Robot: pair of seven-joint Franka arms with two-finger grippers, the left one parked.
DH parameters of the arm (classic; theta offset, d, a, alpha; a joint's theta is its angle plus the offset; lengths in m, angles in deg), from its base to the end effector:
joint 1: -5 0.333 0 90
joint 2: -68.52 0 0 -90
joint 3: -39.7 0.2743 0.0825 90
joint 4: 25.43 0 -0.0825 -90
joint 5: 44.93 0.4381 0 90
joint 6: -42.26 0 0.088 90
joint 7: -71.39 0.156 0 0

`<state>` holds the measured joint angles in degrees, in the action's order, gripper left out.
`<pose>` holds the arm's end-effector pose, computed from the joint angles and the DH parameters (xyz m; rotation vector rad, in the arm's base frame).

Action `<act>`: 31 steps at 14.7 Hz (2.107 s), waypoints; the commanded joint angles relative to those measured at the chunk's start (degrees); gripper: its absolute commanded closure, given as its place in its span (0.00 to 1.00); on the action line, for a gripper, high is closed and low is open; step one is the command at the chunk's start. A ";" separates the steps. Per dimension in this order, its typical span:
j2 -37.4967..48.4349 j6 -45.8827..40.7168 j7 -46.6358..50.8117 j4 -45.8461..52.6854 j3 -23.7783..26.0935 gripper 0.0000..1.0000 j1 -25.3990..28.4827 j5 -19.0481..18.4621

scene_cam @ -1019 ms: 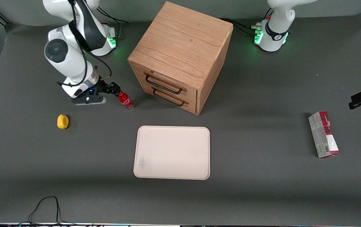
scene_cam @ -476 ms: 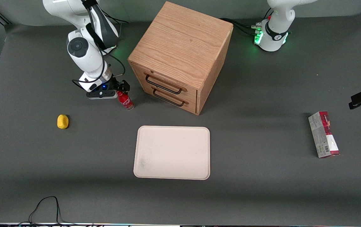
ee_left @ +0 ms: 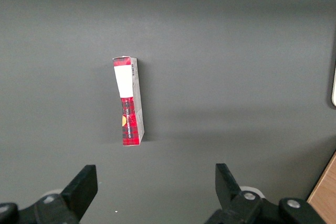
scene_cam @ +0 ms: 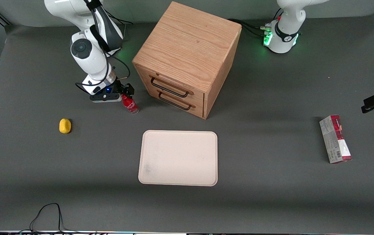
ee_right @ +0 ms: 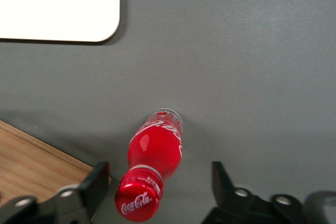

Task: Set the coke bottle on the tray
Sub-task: 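Lower the right gripper around the bottle and close on it, then lift the bottle and carry it with the right gripper to the tray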

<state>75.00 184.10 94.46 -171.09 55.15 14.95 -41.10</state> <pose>0.4481 0.2089 0.1835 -3.1121 0.0187 -0.0533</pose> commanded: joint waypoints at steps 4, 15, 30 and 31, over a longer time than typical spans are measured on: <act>-1.21 3.87 2.24 0.11 0.28 1.00 -0.11 -0.31; -5.41 -16.01 0.66 23.00 -2.09 1.00 -0.55 -3.89; -41.09 -43.79 2.06 88.44 -1.74 1.00 2.69 -8.92; -42.59 -41.84 2.67 88.44 -1.74 1.00 3.48 -10.40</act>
<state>38.30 140.20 95.29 -88.71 53.05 16.13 -48.77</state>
